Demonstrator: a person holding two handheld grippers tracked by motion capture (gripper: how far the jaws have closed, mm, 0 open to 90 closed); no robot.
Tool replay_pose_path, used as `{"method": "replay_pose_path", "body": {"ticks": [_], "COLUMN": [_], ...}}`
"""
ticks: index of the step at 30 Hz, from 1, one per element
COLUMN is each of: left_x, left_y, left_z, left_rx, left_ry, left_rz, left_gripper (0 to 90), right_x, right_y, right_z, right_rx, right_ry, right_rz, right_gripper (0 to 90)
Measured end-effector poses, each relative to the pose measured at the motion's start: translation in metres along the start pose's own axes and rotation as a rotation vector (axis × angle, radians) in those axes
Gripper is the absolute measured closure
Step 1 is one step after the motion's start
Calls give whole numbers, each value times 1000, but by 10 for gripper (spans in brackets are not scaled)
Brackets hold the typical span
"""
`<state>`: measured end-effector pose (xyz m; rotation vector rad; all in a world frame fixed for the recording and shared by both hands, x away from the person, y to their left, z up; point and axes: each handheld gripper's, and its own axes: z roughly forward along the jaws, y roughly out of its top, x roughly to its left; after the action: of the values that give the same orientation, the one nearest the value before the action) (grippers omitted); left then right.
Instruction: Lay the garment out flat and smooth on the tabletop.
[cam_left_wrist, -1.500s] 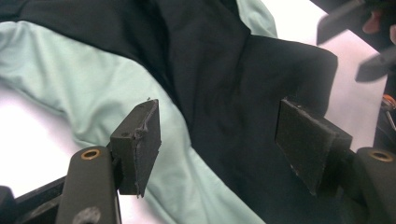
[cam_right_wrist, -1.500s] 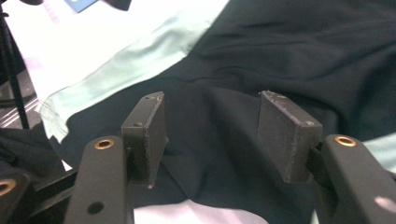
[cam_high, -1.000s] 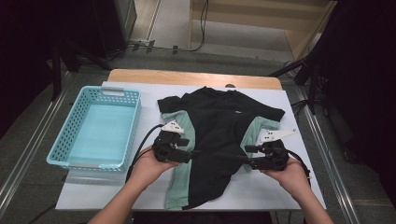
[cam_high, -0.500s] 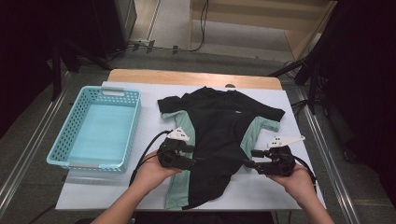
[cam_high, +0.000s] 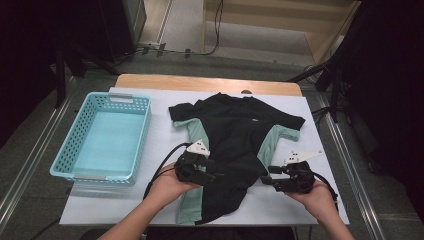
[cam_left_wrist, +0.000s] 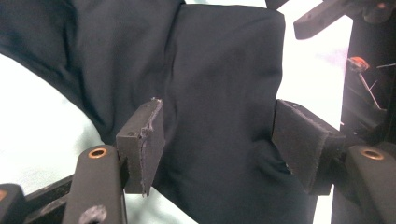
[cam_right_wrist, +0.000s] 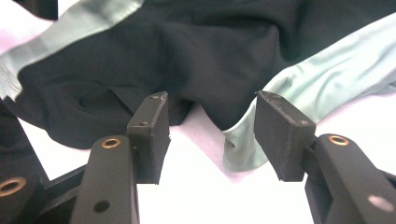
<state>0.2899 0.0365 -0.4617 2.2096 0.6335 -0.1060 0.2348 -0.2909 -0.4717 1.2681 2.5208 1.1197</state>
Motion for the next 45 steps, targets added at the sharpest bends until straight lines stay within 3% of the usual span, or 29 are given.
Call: {"method": "replay_pose_path", "body": {"ticks": [4, 5, 9, 12, 27, 45], "left_x": [-1, -2, -3, -4, -20, -45], "left_y": [0, 0, 0, 0, -6, -20], "left_z": [0, 1, 3, 3, 12, 35], "left_rx": [-3, 0, 4, 6, 23, 73], "left_ry": [0, -1, -2, 0, -29, -78], "left_rz": [6, 12, 14, 22, 46, 82], "left_gripper": [356, 356, 356, 356, 365, 410], "right_x": [0, -1, -3, -1, 0, -3], "right_y": [0, 1, 9, 16, 36, 44], "right_z": [7, 9, 16, 16, 21, 29], "right_rx": [24, 26, 62, 64, 36, 52], "right_ry": [-10, -11, -1, -13, -8, 5], "right_rz": [-7, -9, 68, 60, 71, 70], "right_gripper": [474, 521, 737, 784, 782, 778]}}
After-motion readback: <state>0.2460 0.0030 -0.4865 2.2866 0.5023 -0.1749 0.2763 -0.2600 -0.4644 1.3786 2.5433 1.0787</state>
